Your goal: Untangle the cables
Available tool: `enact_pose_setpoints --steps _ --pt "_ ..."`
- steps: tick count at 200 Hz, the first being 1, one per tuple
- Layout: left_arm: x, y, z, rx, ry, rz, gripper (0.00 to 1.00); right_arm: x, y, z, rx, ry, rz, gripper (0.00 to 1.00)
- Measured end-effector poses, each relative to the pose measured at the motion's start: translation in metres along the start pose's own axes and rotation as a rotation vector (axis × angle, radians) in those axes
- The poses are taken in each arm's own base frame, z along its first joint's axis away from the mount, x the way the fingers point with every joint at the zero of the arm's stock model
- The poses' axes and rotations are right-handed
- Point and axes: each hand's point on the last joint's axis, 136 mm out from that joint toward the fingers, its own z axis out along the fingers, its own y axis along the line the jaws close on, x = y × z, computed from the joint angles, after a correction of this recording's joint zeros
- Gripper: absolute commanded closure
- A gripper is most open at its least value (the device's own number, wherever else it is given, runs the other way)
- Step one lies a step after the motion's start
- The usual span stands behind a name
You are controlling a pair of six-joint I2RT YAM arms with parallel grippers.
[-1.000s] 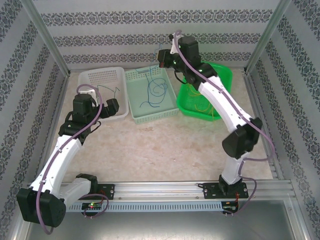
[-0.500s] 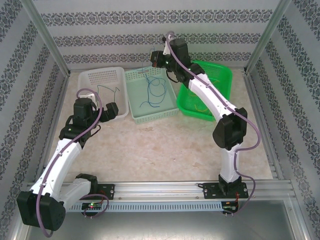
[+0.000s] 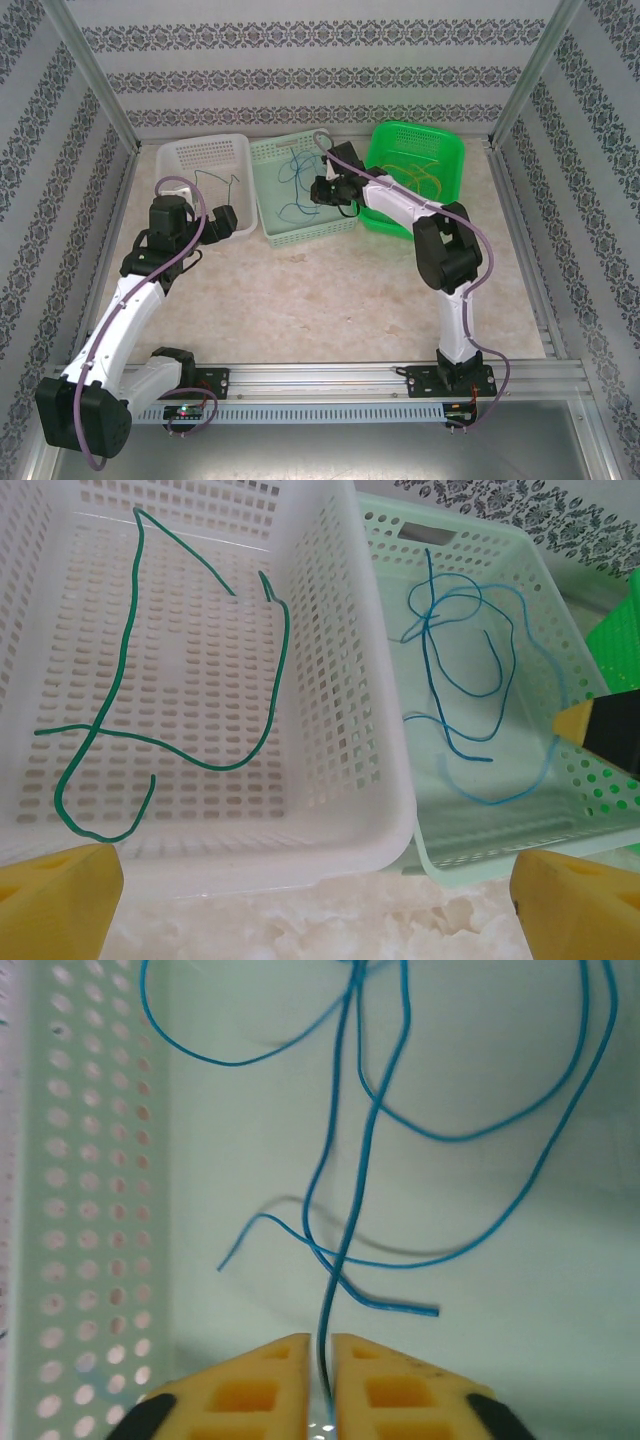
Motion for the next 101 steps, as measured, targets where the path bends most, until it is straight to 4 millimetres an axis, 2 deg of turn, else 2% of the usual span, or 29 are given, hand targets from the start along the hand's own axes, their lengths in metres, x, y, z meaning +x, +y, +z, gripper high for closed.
enact_pose_setpoints --steps 11,28,69,84,96,101 --pt "0.000 0.000 0.000 0.000 0.000 0.000 0.00 0.003 -0.001 0.001 0.003 0.011 0.004 0.56" --pt "0.000 0.000 0.000 -0.001 0.001 -0.003 0.00 0.002 0.000 -0.001 0.005 0.016 -0.008 0.51" --pt "0.001 0.001 0.002 -0.003 0.006 -0.003 0.00 -0.007 0.010 -0.011 0.000 -0.002 -0.054 0.25" --pt "0.003 0.002 0.004 -0.008 0.013 -0.004 0.00 -0.005 0.014 -0.023 -0.004 -0.012 -0.071 0.14" --pt "0.004 0.003 0.006 -0.014 0.020 -0.004 0.00 -0.003 0.021 -0.041 -0.007 -0.043 -0.108 0.03" --pt "0.004 0.004 0.007 -0.017 0.022 -0.004 0.00 -0.003 0.022 -0.052 0.001 -0.065 -0.124 0.02"
